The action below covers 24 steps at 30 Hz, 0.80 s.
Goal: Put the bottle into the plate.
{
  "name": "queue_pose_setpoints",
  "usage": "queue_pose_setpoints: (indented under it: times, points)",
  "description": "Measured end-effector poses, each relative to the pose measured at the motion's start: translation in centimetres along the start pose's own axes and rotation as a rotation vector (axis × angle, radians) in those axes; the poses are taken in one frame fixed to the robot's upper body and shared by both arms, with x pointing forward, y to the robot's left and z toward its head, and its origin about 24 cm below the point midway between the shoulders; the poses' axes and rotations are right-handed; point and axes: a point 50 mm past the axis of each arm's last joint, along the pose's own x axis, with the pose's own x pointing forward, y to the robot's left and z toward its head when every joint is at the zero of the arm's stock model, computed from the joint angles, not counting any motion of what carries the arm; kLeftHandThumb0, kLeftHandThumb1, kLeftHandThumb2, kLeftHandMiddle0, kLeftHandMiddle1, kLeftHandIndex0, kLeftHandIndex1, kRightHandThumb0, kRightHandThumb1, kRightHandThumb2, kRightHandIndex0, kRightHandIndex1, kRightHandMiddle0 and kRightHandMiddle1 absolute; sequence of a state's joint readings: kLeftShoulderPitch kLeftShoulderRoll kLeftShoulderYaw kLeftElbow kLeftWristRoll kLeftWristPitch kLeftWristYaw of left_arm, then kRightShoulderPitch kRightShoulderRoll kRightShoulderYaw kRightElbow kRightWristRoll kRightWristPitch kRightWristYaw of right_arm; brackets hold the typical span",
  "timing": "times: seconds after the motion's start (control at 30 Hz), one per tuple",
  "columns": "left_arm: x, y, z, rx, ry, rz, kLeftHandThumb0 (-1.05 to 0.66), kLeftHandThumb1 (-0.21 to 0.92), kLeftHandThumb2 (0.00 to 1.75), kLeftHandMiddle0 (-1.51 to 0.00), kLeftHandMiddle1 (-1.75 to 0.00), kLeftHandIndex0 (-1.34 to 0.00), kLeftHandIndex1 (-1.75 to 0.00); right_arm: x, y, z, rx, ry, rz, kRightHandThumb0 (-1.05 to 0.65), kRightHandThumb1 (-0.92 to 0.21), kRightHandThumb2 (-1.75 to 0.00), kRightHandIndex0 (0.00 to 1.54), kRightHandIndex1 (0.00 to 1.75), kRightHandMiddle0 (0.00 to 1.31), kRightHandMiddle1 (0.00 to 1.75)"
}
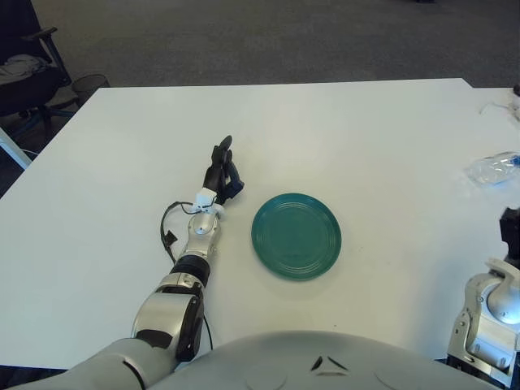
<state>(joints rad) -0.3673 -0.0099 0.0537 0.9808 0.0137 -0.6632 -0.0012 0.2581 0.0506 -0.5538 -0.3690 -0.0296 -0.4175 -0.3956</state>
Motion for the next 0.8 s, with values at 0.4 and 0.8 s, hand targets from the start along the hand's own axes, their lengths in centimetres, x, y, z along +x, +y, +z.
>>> queue_pose_setpoints:
  times: [0.4,0.8]
  points:
    - [-0.1,0.2,0.1,0.004,-0.005,0.03,-0.83,0.92,1.08,-0.21,-0.02,0.0,-0.44,0.8,-0.2,-1.2,-0.05,0.049,-0.115,-0.62,-0.92,-0.74,0.24,0.08,0.0,0.8]
    - [-0.2,0.2,0.2,0.003,-0.016,0.044,-0.83,0.92,1.07,-0.22,-0.03,0.0,-0.45,2.7,2.2,-4.9,-0.104,0.115,-0.033,-0.65,-0.92,-0.76,0.23,0.07,0.0,0.7]
